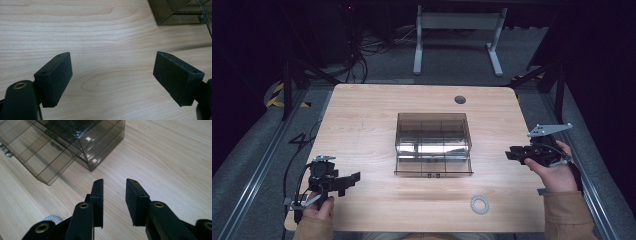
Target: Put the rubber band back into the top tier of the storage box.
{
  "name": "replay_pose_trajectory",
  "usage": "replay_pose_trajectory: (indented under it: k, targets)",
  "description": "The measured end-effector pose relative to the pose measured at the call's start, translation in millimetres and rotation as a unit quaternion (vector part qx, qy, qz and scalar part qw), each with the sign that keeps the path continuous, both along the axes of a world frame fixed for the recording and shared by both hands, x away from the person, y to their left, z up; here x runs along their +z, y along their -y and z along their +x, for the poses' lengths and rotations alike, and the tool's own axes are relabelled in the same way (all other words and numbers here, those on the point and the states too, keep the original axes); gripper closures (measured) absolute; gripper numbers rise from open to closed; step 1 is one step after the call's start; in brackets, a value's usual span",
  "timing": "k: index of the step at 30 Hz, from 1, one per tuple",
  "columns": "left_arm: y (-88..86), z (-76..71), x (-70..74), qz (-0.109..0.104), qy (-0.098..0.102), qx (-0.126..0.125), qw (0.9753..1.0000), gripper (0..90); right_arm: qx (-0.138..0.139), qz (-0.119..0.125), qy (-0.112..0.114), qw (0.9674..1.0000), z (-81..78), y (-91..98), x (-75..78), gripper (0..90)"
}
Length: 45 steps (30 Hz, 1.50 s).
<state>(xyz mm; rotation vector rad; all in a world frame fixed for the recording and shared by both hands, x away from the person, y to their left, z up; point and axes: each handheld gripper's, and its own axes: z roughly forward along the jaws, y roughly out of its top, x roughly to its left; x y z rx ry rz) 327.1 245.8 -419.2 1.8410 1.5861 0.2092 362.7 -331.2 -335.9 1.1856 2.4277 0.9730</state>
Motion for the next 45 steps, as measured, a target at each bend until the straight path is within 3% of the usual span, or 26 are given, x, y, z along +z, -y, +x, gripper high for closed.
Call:
replay_pose_trajectory:
  k: [6, 10, 15, 20, 27, 32, 34, 36, 45]
  targets:
    - [1.6, 1.1, -0.3, 0.003, 0.0, -0.001, 1.0, 16.3, 0.016, -0.008, -0.001, 0.9998, -0.3, -1.6, 4.5, 67.4]
    - [1.5, 0.7, -0.4, 0.003, -0.001, 0.001, 1.0, 16.3, 0.049, 0.009, 0.003, 0.9987, -1.4, -3.1, 12.3, 66.9]
    - [0.8, 1.2, -0.8, 0.001, -0.003, 0.002, 1.0, 16.4, 0.082, -0.001, 0.004, 0.9966, -2.4, -8.3, 20.4, 65.0]
    - [0.4, 1.0, -0.6, 0.002, -0.002, 0.002, 1.0, 16.3, 0.156, 0.013, 0.0, 0.9877, -4.5, -18.9, 27.7, 64.3]
    - [0.8, 0.9, -0.6, 0.001, -0.003, 0.002, 1.0, 16.3, 0.207, 0.006, 0.002, 0.9783, -10.6, -33.3, 32.8, 63.5]
    - [0.0, 1.0, -0.6, 0.001, -0.003, 0.003, 1.0, 16.3, 0.267, 0.009, -0.002, 0.9635, -17.3, -43.0, 34.4, 63.1]
    - [0.3, 1.0, -0.7, 0.001, -0.004, 0.003, 1.0, 16.3, 0.281, 0.011, -0.002, 0.9598, -19.4, -45.8, 35.6, 62.8]
    - [0.4, 1.0, -0.6, 0.002, -0.002, 0.003, 1.0, 16.3, 0.286, 0.013, -0.001, 0.9582, -21.2, -48.0, 36.9, 62.5]
    - [0.1, 0.7, -0.4, 0.001, -0.003, 0.003, 1.0, 16.3, 0.284, -0.018, -0.004, 0.9588, -23.1, -55.9, 34.1, 63.2]
